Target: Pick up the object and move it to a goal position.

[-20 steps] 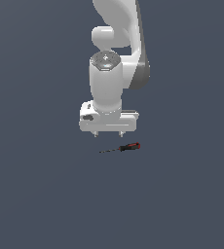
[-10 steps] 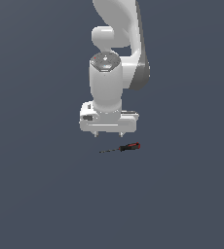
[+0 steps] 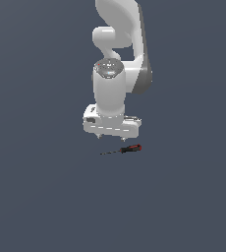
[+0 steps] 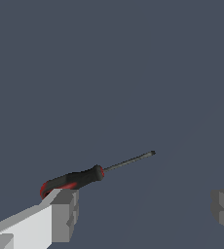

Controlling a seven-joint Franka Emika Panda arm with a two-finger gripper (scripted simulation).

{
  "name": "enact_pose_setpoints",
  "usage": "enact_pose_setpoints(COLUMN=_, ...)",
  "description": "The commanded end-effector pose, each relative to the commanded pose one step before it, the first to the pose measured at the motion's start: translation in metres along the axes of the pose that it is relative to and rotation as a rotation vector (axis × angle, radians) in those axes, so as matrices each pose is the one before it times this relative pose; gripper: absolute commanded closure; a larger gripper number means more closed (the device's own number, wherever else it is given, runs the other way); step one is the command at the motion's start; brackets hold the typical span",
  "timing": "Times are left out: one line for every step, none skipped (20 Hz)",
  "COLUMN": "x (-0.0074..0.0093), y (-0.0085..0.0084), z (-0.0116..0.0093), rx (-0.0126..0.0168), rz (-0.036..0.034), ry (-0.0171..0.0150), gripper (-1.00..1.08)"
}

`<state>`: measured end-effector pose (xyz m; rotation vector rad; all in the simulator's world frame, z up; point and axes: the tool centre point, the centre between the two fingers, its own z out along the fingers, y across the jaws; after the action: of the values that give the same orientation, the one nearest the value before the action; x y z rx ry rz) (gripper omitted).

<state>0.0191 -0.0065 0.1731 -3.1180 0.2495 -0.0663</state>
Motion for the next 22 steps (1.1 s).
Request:
enact_pose_setpoints(x=-0.00122, y=-0.00252, z=0.00485, rx=0.00107, rz=0.04976, ry=-0.00267, gripper=-0.92)
enact_pose_setpoints(x=-0.00059, y=-0.00106, z=0.00216, rx=0.00040, rz=0.02265, ry=-0.00114, gripper=-0.92)
enact_pose_setpoints(x=-0.00065, y=-0.00109, z=0.00228, rx=0.00036, rz=0.02394, ry=-0.00120, gripper=-0.92)
enact_pose_setpoints(x=-0.00072, y=-0.00111, z=0.00239, rx=0.00030, rz=0.02517, ry=-0.00125, gripper=-0.92)
enact_pose_setpoints(x=-0.00076, y=-0.00111, z=0.00243, rx=0.00024, rz=0.02563, ry=-0.00126, gripper=-0.92)
enact_pose_setpoints(x=-0.00080, y=-0.00107, z=0.00243, rx=0.00017, rz=0.02568, ry=-0.00125, gripper=-0.92)
enact_pose_setpoints(x=-0.00083, y=-0.00104, z=0.00243, rx=0.00010, rz=0.02569, ry=-0.00123, gripper=-0.92)
enact_pose_setpoints(x=-0.00086, y=-0.00100, z=0.00242, rx=0.00003, rz=0.02570, ry=-0.00121, gripper=-0.92)
enact_pose_setpoints(x=-0.00089, y=-0.00096, z=0.00242, rx=-0.00004, rz=0.02571, ry=-0.00118, gripper=-0.92)
enact_pose_setpoints(x=-0.00091, y=-0.00092, z=0.00241, rx=-0.00011, rz=0.02571, ry=-0.00115, gripper=-0.92)
enact_pose_setpoints(x=-0.00094, y=-0.00089, z=0.00241, rx=-0.00018, rz=0.02571, ry=-0.00112, gripper=-0.92)
enact_pose_setpoints(x=-0.00096, y=-0.00084, z=0.00240, rx=-0.00024, rz=0.02573, ry=-0.00109, gripper=-0.92)
enact_pose_setpoints(x=-0.00099, y=-0.00081, z=0.00239, rx=-0.00030, rz=0.02573, ry=-0.00105, gripper=-0.92)
enact_pose_setpoints(x=-0.00101, y=-0.00077, z=0.00239, rx=-0.00036, rz=0.02573, ry=-0.00101, gripper=-0.92)
enact_pose_setpoints(x=-0.00103, y=-0.00072, z=0.00238, rx=-0.00042, rz=0.02574, ry=-0.00097, gripper=-0.92)
enact_pose_setpoints(x=-0.00105, y=-0.00068, z=0.00238, rx=-0.00048, rz=0.02575, ry=-0.00093, gripper=-0.92)
enact_pose_setpoints(x=-0.00106, y=-0.00064, z=0.00237, rx=-0.00053, rz=0.02575, ry=-0.00088, gripper=-0.92)
enact_pose_setpoints(x=-0.00107, y=-0.00060, z=0.00236, rx=-0.00058, rz=0.02576, ry=-0.00083, gripper=-0.92)
enact_pose_setpoints(x=-0.00109, y=-0.00056, z=0.00236, rx=-0.00063, rz=0.02575, ry=-0.00078, gripper=-0.92)
enact_pose_setpoints(x=-0.00110, y=-0.00051, z=0.00235, rx=-0.00068, rz=0.02577, ry=-0.00073, gripper=-0.92)
enact_pose_setpoints(x=-0.00111, y=-0.00047, z=0.00234, rx=-0.00072, rz=0.02576, ry=-0.00067, gripper=-0.92)
enact_pose_setpoints(x=-0.00112, y=-0.00043, z=0.00234, rx=-0.00076, rz=0.02577, ry=-0.00061, gripper=-0.92)
